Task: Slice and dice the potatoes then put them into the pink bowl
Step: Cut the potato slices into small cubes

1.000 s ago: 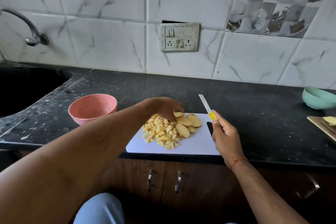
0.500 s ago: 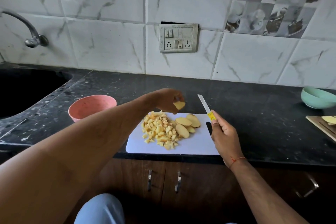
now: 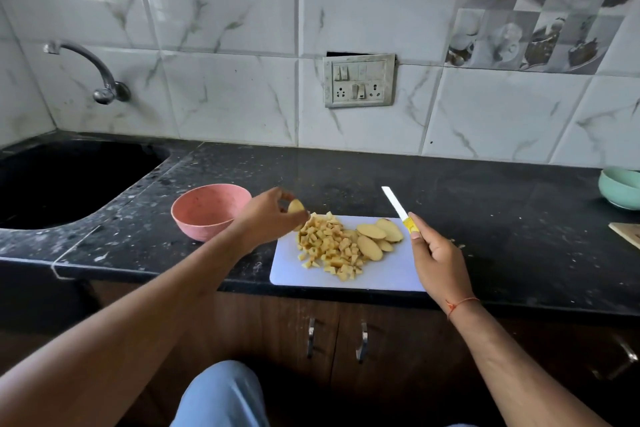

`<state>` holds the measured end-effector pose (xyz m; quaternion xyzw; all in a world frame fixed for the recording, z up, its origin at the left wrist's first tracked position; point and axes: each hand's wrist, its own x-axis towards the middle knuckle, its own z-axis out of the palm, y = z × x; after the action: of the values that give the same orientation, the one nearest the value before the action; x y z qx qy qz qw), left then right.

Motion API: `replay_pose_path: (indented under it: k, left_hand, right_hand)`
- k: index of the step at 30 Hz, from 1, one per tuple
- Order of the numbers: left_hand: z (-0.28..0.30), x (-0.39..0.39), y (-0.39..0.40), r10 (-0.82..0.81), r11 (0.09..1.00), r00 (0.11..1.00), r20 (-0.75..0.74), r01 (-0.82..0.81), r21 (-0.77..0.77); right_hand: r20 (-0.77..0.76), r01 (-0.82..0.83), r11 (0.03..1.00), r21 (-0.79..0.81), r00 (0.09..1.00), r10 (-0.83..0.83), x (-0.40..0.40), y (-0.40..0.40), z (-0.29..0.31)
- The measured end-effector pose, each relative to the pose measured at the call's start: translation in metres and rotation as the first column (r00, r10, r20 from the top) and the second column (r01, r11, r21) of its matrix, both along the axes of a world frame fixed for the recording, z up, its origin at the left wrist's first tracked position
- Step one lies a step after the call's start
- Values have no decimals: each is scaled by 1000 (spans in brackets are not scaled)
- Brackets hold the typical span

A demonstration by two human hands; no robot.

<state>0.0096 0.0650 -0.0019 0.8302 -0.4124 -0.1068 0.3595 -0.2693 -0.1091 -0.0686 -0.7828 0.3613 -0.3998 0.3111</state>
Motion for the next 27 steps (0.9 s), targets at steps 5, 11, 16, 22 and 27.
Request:
replay_pose_path:
  k: [5, 11, 16, 22, 27]
  left_hand:
    - [-11, 0, 30, 54, 997, 996, -70, -57, -48]
    - [-10, 0, 39, 76, 995, 997, -24, -78, -59]
    - [-25, -4, 42, 34, 999, 998, 48, -34, 8]
    - [-40, -13, 36, 23, 997, 979, 201, -37, 66]
    - [-51, -16, 29, 5, 994, 935, 355, -43, 99]
  right_hand:
    - [-279, -110, 975, -195, 959, 53, 20, 57, 10]
    - [-588, -346, 825, -446, 809, 22, 54, 145, 13]
    - [-661, -342, 823, -454, 748, -55, 55, 149, 3]
    - [-705, -272, 837, -474, 687, -176, 43, 140, 0]
    - [-649, -230, 887, -401, 755, -97, 41, 137, 2]
